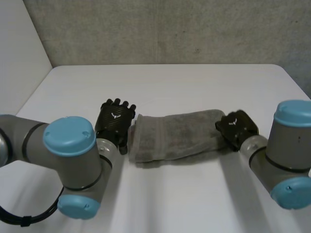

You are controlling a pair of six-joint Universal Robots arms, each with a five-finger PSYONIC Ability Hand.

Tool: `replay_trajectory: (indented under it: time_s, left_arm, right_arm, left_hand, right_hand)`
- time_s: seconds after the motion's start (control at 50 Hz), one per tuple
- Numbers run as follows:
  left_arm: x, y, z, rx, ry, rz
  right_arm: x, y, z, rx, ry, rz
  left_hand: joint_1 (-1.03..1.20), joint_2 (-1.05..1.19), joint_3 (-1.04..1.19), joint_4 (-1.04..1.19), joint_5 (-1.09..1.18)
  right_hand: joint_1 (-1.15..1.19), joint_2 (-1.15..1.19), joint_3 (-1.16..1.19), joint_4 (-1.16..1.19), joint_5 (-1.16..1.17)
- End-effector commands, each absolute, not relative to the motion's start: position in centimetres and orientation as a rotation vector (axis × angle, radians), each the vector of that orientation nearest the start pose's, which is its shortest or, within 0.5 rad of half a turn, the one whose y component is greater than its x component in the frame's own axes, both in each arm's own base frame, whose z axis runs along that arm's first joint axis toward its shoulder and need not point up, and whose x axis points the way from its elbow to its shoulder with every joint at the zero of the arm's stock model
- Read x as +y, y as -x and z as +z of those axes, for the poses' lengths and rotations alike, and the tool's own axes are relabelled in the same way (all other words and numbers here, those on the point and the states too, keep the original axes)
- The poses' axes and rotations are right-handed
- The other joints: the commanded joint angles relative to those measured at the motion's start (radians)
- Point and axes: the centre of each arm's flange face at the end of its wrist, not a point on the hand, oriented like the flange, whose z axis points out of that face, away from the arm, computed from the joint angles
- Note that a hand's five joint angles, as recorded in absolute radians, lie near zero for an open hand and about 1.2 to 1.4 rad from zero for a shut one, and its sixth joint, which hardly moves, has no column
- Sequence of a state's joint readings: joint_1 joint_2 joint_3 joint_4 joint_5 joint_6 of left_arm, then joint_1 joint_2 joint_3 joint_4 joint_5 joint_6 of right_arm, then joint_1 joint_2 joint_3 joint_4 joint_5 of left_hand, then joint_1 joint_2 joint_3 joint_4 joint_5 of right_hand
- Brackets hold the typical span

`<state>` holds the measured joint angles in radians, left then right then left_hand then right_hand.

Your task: Fold the towel.

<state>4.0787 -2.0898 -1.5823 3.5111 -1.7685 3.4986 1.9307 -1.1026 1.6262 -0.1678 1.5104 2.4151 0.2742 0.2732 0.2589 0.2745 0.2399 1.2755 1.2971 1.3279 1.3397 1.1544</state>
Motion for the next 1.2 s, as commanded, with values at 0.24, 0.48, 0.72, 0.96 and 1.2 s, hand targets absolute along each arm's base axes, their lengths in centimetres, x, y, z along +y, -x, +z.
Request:
replay_trajectory:
  time_s: [0.24,0.48,0.72,0.96,1.2]
  left_arm:
    - [-25.3,29.0,21.5,2.087,-0.771,-2.219]
    - [-25.6,28.8,21.3,2.118,-0.751,-2.223]
    - [-24.1,33.4,21.8,2.145,-0.887,-2.381]
    - [-24.4,36.0,17.5,2.318,-1.034,-2.317]
    - [-24.3,35.0,12.4,2.435,-1.078,-2.097]
  right_arm:
    - [-19.4,-39.4,16.2,1.448,1.888,-1.760]
    - [-22.0,-38.3,19.7,1.835,1.371,-1.812]
    - [-26.2,-31.8,21.4,2.066,0.869,-1.741]
    - [-27.5,-31.9,17.0,2.137,0.901,-1.604]
    - [-28.5,-33.2,13.9,2.170,0.931,-1.525]
  left_hand:
    - [-0.084,-0.083,-0.069,-0.085,-0.224]
    - [-0.084,-0.083,-0.069,-0.085,-0.224]
    - [-0.078,-0.077,-0.063,-0.079,-0.219]
    - [-0.067,-0.066,-0.051,-0.067,-0.207]
    - [-0.064,-0.063,-0.048,-0.064,-0.204]
  right_hand:
    - [0.121,0.099,0.068,0.057,0.067]
    - [-1.101,-1.123,-1.153,-1.165,-1.154]
    - [-1.101,-1.123,-1.153,-1.165,-1.154]
    - [-1.101,-1.123,-1.153,-1.165,-1.154]
    - [-1.101,-1.123,-1.153,-1.165,-1.154]
